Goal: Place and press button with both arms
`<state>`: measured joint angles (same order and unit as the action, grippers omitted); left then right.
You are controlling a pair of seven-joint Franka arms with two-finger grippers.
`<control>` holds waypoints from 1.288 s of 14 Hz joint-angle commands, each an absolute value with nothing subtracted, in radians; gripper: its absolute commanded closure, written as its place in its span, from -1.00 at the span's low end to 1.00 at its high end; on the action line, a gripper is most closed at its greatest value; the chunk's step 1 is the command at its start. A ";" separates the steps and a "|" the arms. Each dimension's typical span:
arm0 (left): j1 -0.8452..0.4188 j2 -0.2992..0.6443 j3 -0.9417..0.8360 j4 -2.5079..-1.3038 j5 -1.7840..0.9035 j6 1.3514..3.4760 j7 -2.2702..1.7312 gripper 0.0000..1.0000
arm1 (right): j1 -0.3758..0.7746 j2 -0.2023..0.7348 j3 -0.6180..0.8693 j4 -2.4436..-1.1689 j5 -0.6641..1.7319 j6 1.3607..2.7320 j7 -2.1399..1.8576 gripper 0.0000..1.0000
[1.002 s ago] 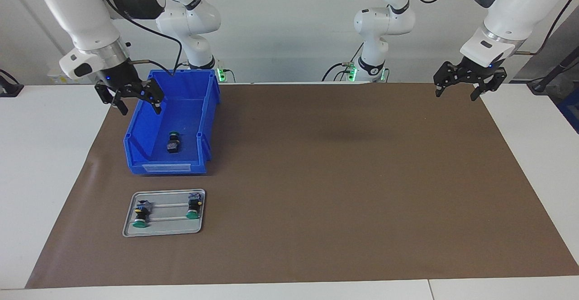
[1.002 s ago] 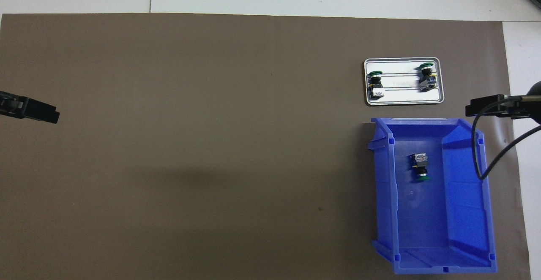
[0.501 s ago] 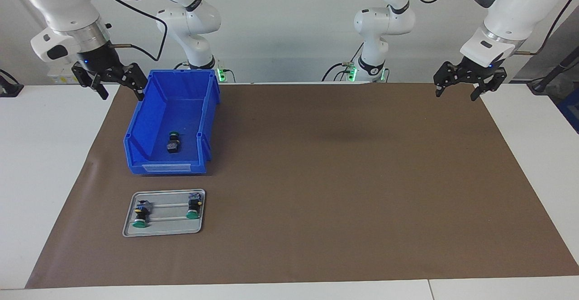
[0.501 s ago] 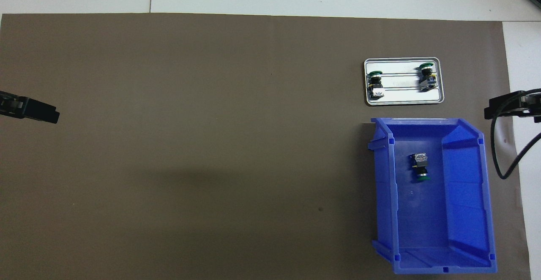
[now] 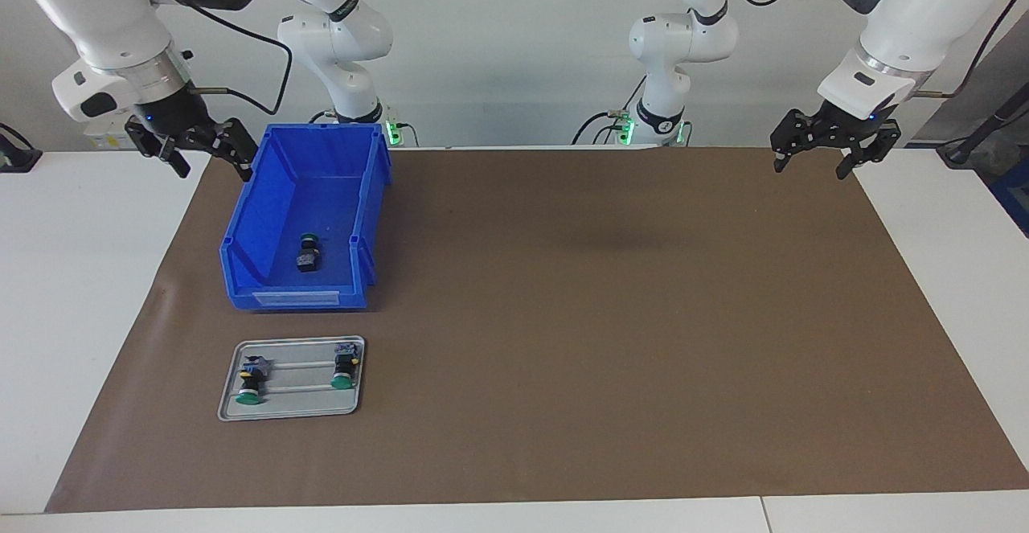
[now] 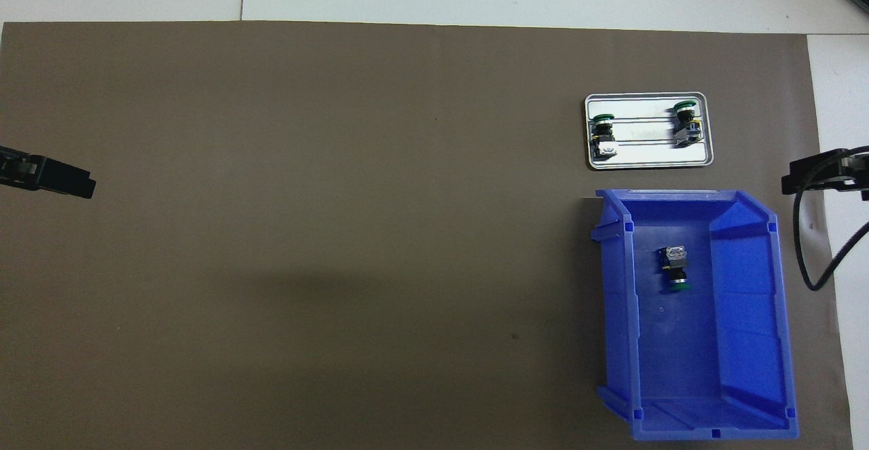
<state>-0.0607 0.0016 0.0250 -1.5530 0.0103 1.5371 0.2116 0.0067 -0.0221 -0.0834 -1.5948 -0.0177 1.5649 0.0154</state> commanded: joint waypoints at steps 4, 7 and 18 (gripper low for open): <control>-0.057 -0.031 0.023 -1.592 0.015 1.552 0.218 -1.00 | 0.063 -0.035 -0.149 -1.597 -0.023 1.560 0.037 -1.00; -0.057 -0.031 0.023 -1.592 0.015 1.552 0.218 -1.00 | 0.078 -0.037 -0.147 -1.595 -0.041 1.542 0.029 -1.00; -0.057 -0.031 0.023 -1.592 0.015 1.554 0.218 -1.00 | 0.071 -0.029 -0.138 -1.543 -0.031 1.483 0.032 -1.00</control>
<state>-0.0607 0.0016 0.0250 -1.5530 0.0103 1.5371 0.2116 0.0761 -0.0270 -0.1392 -1.5445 -0.0257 1.4938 0.0174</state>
